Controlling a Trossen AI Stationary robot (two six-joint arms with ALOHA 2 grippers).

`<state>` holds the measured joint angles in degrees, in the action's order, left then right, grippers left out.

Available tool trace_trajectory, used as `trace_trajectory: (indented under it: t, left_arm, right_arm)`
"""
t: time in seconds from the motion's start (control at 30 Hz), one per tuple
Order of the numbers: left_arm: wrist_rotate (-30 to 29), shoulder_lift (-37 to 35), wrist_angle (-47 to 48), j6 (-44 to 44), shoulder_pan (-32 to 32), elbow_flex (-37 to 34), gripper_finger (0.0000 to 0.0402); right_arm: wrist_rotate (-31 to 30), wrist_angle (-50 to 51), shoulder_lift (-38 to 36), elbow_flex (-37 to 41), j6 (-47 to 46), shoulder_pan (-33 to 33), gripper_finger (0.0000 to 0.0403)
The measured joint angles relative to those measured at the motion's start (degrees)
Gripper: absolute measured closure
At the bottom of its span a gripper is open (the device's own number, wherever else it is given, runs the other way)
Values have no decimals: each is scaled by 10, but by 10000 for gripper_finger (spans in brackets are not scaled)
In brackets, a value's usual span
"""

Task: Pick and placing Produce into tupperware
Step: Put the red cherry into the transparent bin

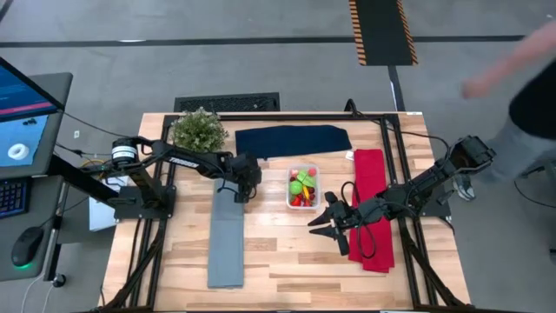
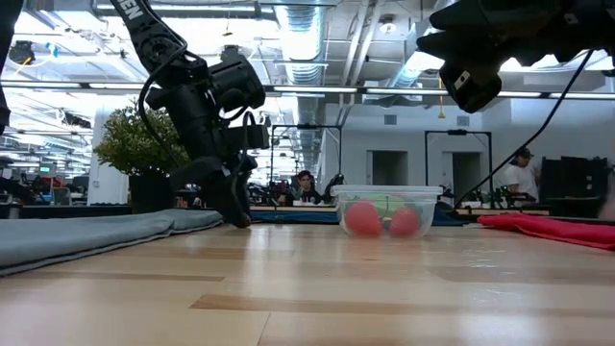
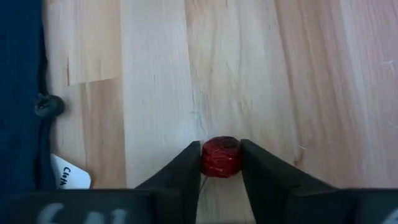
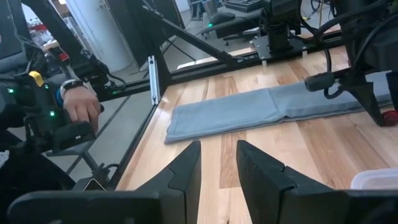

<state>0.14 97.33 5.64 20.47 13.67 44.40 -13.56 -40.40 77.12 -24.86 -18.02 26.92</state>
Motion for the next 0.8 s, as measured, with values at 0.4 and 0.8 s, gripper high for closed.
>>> trace_trajectory:
  t: [0.4, 0.8]
  left_arm:
    - [-16, 4, 79, 2, -2, 82, 326]
    - [19, 3, 103, 1, -20, 172, 328]
  right_arm:
    - [0, 0, 0, 0, 0, 0, 278]
    - [-55, -4, 0, 0, 26, -1, 278]
